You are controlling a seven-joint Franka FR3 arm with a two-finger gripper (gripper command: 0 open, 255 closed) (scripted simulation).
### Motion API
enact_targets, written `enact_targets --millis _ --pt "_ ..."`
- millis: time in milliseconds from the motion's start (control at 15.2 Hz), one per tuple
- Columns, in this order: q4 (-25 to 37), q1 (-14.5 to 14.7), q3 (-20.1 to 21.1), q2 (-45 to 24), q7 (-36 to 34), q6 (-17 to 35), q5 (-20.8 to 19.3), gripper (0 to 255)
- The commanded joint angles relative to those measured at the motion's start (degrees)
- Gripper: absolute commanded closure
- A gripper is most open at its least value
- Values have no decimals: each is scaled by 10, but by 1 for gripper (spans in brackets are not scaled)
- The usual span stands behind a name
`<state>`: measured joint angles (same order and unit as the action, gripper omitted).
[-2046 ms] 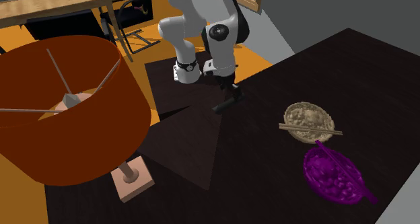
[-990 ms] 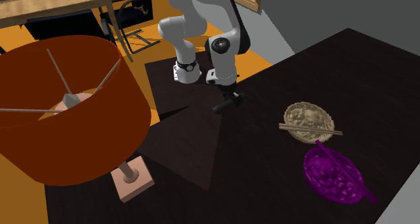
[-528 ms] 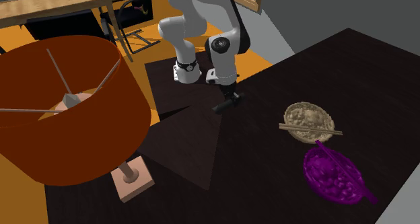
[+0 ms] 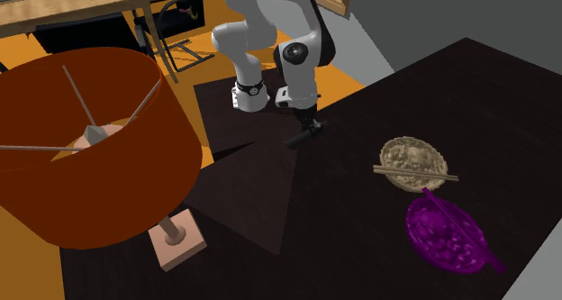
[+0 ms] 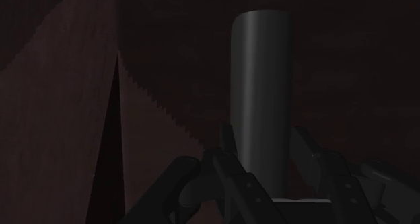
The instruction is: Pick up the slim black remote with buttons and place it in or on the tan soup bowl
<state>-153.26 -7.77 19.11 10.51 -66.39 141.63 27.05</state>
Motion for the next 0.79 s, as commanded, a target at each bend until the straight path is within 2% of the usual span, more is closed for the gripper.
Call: enact_targets --millis 0,726 --pt "5 -1 -1 14 -5 -18 -4 255" --pt "35 -6 -12 88 -29 -122 -23 255"
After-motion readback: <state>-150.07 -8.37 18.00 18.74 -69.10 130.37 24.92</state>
